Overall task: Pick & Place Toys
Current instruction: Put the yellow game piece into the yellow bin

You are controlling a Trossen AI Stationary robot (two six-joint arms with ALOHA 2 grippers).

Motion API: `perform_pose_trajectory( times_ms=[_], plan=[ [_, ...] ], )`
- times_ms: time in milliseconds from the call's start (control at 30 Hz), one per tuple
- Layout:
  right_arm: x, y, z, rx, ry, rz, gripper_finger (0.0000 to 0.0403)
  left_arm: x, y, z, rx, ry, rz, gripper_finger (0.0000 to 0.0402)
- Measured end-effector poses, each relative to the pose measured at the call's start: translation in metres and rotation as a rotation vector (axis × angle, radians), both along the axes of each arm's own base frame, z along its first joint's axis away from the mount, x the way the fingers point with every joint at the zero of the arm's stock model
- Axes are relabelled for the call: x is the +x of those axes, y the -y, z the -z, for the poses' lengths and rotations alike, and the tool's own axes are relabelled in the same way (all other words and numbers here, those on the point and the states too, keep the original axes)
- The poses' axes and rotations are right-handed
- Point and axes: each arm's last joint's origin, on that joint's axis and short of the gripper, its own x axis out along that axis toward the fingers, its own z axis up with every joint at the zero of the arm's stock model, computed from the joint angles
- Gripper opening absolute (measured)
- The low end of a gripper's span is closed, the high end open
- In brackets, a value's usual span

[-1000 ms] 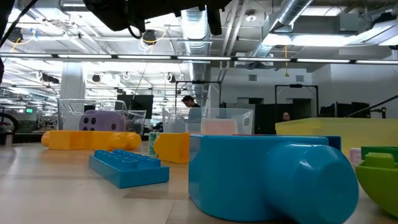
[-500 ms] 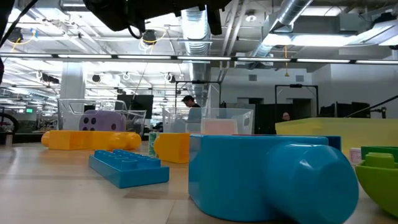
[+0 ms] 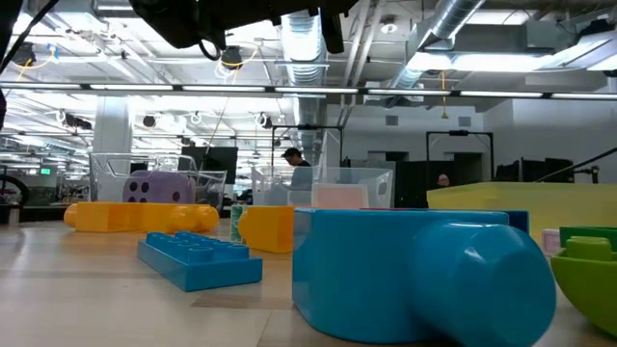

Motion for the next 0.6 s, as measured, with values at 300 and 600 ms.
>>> perform_pose_trajectory(
  times_ms=[300, 600],
  plan=[
    [-0.0003, -0.0006, -0.0001, 0.001, 0.001, -0.002, 0.0149, -0.0001, -0.0001, -0.0004, 0.002, 0.004, -0.005, 0.0037],
    [-0.0050, -0.0055, 0.0013, -0.026, -0.007, 0.044, 0.0144, -0.0034, -0.0015, -0.0066, 0.011, -0.016, -0.015, 0.0110]
  ],
)
